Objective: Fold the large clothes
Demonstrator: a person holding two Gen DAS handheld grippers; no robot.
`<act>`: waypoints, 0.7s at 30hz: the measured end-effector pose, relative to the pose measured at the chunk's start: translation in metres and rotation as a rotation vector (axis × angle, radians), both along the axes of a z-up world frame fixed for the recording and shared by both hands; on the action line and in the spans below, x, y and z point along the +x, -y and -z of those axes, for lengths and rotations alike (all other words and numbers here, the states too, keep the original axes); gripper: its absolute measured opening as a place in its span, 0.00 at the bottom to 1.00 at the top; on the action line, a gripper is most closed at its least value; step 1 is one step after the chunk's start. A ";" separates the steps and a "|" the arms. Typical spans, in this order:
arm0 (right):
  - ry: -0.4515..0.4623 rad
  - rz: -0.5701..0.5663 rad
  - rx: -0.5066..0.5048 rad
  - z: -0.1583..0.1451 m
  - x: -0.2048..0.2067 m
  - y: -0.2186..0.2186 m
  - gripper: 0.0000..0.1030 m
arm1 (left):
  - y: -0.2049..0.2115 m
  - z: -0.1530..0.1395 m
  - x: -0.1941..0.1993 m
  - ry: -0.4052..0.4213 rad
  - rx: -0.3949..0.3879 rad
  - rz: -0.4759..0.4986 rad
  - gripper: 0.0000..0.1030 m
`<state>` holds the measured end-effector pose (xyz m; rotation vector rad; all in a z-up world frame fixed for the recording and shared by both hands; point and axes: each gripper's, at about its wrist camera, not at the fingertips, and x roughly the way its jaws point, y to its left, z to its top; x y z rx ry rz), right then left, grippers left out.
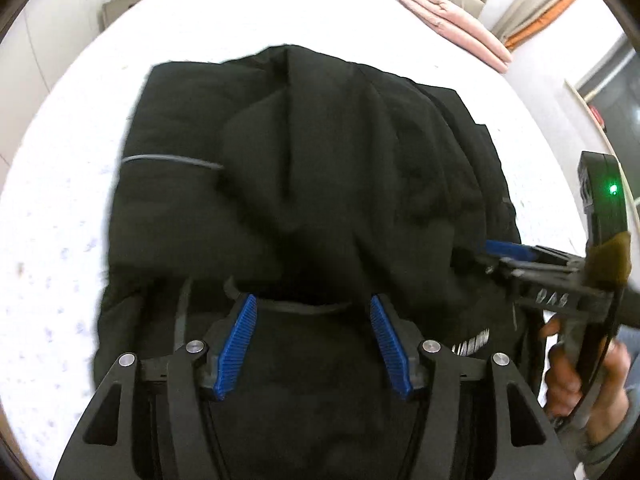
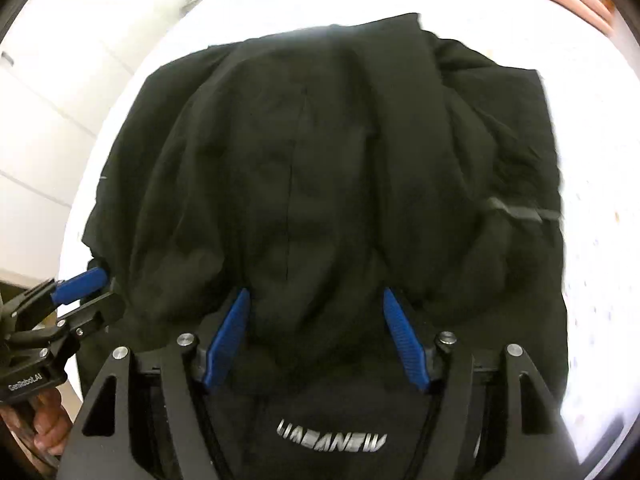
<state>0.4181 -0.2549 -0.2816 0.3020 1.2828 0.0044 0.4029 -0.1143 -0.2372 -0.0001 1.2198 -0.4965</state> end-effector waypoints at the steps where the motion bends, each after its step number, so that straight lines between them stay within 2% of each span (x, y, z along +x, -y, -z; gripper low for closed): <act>1: -0.001 0.024 0.010 -0.004 -0.010 -0.001 0.69 | -0.010 -0.004 -0.007 0.007 0.001 0.002 0.60; 4: -0.003 0.077 0.001 -0.020 -0.046 -0.012 0.69 | -0.045 -0.013 -0.024 0.011 0.026 -0.004 0.60; 7: -0.009 0.109 -0.091 -0.035 -0.080 -0.026 0.69 | -0.078 -0.015 -0.041 0.009 0.047 -0.019 0.60; 12: -0.002 0.106 -0.227 -0.052 -0.112 -0.056 0.69 | -0.121 -0.006 -0.067 0.026 0.088 -0.058 0.60; 16: 0.009 0.097 -0.246 -0.045 -0.125 -0.060 0.69 | -0.139 0.009 -0.083 0.043 0.113 -0.104 0.60; 21: -0.013 0.097 -0.275 -0.030 -0.139 -0.063 0.69 | -0.143 0.023 -0.100 0.080 0.098 -0.124 0.60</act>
